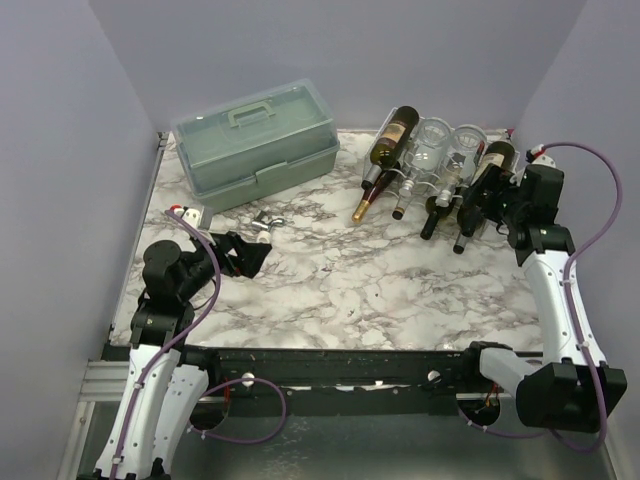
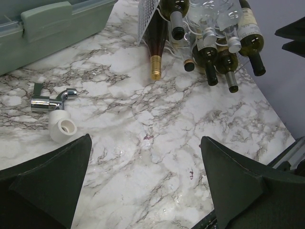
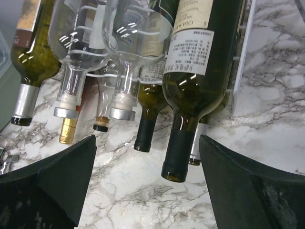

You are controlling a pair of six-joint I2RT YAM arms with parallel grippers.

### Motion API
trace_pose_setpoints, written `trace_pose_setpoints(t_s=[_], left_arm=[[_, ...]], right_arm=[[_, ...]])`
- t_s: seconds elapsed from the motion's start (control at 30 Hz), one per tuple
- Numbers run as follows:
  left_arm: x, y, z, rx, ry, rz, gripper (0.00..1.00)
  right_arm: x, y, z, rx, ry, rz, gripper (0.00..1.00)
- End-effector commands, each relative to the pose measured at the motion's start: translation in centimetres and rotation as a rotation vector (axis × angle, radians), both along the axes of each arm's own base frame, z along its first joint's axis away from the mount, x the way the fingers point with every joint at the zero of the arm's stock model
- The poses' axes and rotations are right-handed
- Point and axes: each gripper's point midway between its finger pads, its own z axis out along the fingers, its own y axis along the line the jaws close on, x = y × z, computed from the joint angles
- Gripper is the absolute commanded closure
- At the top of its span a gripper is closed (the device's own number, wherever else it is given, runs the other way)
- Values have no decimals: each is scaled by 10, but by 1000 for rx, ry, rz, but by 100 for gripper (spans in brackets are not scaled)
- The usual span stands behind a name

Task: Take the wine bottle off the wine rack
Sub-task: Pick up the wine bottle from the wine rack.

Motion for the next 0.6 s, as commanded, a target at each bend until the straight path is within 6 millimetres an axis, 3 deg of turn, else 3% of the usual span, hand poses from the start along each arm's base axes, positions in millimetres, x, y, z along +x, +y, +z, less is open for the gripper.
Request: trace_pose_setpoints(t_s=[0.0,0.57], left_arm=[[-1,0,5,-11,-27,0,1],[1,8,5,7,-47,45,1]], right_arm=[[-2,-10,-4,3,-31,-72,10],[5,-1,-45,58,20,-48,17]])
